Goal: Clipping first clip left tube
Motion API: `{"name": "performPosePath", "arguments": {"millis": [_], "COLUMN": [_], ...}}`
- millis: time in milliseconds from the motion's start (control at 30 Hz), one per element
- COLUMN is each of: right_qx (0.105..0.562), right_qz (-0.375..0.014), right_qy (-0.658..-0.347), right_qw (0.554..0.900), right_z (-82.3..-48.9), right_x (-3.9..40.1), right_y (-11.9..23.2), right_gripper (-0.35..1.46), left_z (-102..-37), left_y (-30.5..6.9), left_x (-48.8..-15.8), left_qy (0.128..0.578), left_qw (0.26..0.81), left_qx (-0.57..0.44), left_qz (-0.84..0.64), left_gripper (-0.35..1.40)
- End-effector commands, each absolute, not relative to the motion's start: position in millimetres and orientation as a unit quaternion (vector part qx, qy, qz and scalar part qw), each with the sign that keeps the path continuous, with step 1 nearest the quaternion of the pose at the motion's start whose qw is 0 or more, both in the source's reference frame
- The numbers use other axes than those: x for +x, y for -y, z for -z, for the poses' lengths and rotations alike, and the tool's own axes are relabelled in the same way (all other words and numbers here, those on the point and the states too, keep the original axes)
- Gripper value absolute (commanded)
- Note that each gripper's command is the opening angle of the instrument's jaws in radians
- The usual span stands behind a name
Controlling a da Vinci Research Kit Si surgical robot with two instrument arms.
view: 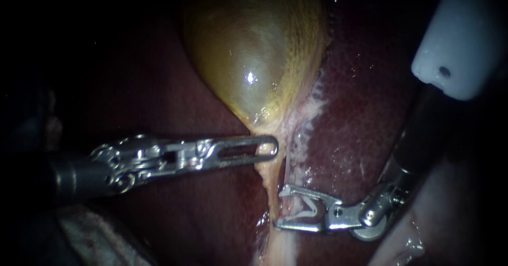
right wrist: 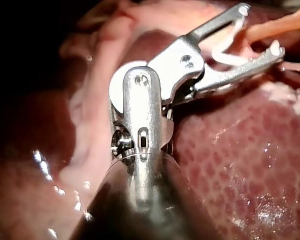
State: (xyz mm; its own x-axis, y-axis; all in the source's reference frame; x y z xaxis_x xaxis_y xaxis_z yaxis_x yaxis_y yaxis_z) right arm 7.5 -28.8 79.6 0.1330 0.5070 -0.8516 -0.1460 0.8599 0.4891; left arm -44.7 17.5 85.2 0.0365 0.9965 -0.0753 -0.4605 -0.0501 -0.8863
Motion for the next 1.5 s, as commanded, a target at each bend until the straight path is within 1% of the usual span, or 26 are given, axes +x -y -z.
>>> {"name": "performPosePath", "arguments": {"millis": [33,267,633,1500], "right_qx": [0.144,0.146,0.149,0.16], "right_qz": [-0.221,-0.227,-0.229,-0.232], "right_qy": [-0.62,-0.619,-0.619,-0.618], "right_qw": [0.739,0.737,0.736,0.734], "right_z": [-79.8,-80.9,-81.4,-81.7], "right_x": [7.6,8.7,10.2,11.3], "right_y": [28.9,29.3,29.9,31.2], "right_gripper": [0.53,0.53,0.53,0.4], "left_z": [-85.2,-85.0,-85.0,-85.0], "left_y": [-17.5,-17.5,-17.5,-17.5], "left_x": [-44.8,-44.9,-45.0,-45.0], "left_qy": [0.338,0.338,0.338,0.338], "left_qw": [0.6,0.6,0.6,0.6], "left_qx": [-0.397,-0.397,-0.397,-0.397], "left_qz": [-0.607,-0.607,-0.607,-0.607], "left_gripper": [-0.35,-0.35,-0.35,-0.35]}}
